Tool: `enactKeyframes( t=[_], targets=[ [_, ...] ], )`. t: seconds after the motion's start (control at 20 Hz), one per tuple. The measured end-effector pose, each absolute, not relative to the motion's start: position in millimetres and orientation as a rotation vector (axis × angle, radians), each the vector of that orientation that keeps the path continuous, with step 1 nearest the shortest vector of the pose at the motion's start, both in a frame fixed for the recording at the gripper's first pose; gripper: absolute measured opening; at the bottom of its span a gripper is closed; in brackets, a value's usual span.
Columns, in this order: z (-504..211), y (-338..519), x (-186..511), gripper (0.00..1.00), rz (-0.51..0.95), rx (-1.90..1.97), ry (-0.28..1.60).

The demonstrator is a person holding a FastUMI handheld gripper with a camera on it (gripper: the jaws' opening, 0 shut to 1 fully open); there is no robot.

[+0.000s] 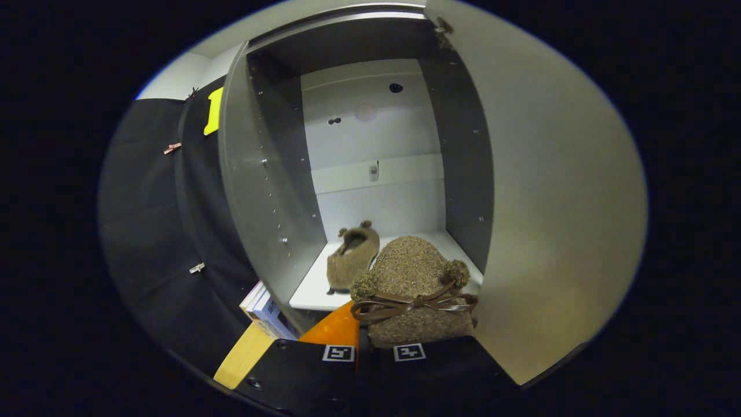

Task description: Open the shoe cabinet door, grab the shoes and put them into the shoe cabinet, then close the shoe cabinet door.

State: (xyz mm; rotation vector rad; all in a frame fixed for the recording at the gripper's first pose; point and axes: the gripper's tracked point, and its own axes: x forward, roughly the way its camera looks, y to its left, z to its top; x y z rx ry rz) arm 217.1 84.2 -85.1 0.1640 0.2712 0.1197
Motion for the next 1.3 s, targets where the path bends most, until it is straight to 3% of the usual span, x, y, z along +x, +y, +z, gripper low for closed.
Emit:
enactKeyframes(
  t=[0.25, 0.7, 1.15, 1.3],
  targets=[
    [-72.5, 87.7, 313.2, 0.10, 0.118, 0.184, 0.280],
    [-129.2, 73.6, 436.3, 0.09, 0.061, 0.085, 0.386],
    [-190.6, 73.1, 476.2, 0.10, 0.001, 0.056, 0.511],
    [-193.8, 72.2, 471.3, 0.18, -0.009, 0.064, 0.538]
  ],
)
